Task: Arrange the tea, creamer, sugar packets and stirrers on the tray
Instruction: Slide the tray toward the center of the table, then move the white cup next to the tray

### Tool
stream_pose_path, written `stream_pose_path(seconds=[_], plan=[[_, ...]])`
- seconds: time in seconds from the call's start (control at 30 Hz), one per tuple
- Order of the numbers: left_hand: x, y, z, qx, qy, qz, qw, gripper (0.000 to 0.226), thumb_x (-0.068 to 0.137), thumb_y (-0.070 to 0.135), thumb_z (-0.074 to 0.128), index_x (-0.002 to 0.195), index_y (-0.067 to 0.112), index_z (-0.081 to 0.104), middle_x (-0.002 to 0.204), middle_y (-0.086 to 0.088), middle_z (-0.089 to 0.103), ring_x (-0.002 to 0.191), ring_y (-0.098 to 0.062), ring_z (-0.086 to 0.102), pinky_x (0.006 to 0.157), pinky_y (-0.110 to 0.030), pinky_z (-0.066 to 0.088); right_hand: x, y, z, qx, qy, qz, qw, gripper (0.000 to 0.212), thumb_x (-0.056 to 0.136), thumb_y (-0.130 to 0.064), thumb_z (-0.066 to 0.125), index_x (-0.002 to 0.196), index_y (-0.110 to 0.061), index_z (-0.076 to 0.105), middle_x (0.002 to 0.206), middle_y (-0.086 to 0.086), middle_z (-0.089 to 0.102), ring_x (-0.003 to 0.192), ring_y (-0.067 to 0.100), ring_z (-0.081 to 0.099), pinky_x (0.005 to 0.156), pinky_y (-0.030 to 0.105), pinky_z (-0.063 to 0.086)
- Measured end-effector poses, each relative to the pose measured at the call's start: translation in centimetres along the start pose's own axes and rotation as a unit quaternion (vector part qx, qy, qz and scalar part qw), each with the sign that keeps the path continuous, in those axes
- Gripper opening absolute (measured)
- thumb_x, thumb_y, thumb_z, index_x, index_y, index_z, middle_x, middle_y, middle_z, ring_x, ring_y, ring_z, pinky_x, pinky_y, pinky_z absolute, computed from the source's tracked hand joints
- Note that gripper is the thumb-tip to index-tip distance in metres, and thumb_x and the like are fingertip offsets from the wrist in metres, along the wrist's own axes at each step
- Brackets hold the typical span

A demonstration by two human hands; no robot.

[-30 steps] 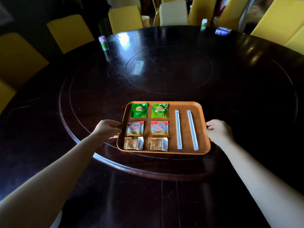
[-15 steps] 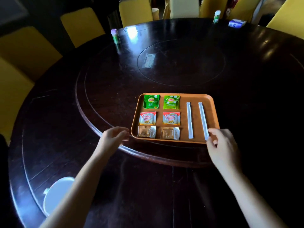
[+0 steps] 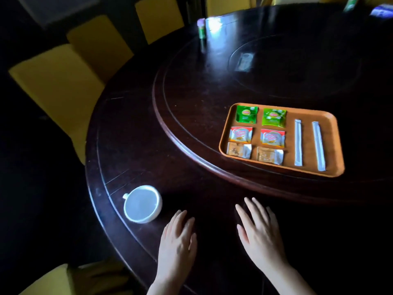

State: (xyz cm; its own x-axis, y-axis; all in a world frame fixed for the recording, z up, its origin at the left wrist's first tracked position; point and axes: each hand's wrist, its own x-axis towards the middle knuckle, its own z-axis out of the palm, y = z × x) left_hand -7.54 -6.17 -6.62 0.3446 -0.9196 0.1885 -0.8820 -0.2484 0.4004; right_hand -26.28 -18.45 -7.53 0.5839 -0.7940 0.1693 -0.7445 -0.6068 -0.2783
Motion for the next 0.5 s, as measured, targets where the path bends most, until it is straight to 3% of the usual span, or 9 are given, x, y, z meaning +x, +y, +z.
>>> stream_pose_path(seconds=[0.2, 0.37, 0.5], plan=[[-0.4, -2.5, -4.5, -0.005, 0.064, -0.006, 0.998, 0.035, 0.091, 0.023, 0.043, 0.119, 0.013, 0.060, 0.135, -0.009, 0.049, 0.130, -0.022, 0.039, 0.104, -0.034, 0.033, 0.6, -1.4, 1.2, -0.018, -0.088, -0.002, 0.996, 0.062, 0.094, -0.051, 0.009, 0.136, -0.020, 0.042, 0.145, 0.013, 0.041, 0.136, 0.026, 0.028, 0.105, 0.054, 0.022], [1.5, -6.5, -7.9, 0.047, 0.081, -0.055, 0.994, 0.041, 0.088, 0.020, 0.039, 0.124, 0.007, 0.053, 0.135, -0.017, 0.049, 0.129, -0.029, 0.040, 0.103, -0.043, 0.037, 2.1, -2.8, 1.8, -0.015, -0.114, -0.012, 0.993, 0.066, 0.093, -0.054, 0.005, 0.137, -0.020, 0.039, 0.145, 0.013, 0.041, 0.135, 0.024, 0.025, 0.105, 0.054, 0.017], [3.2, -10.5, -8.8, 0.023, 0.023, -0.096, 0.995, 0.051, 0.089, 0.019, 0.027, 0.136, 0.008, 0.041, 0.143, -0.012, 0.042, 0.134, -0.023, 0.034, 0.112, -0.036, 0.026, 3.6, -3.0, 2.3, -0.021, -0.124, -0.028, 0.992, 0.067, 0.092, -0.055, 0.004, 0.138, -0.020, 0.038, 0.147, 0.013, 0.038, 0.136, 0.025, 0.025, 0.107, 0.055, 0.015]])
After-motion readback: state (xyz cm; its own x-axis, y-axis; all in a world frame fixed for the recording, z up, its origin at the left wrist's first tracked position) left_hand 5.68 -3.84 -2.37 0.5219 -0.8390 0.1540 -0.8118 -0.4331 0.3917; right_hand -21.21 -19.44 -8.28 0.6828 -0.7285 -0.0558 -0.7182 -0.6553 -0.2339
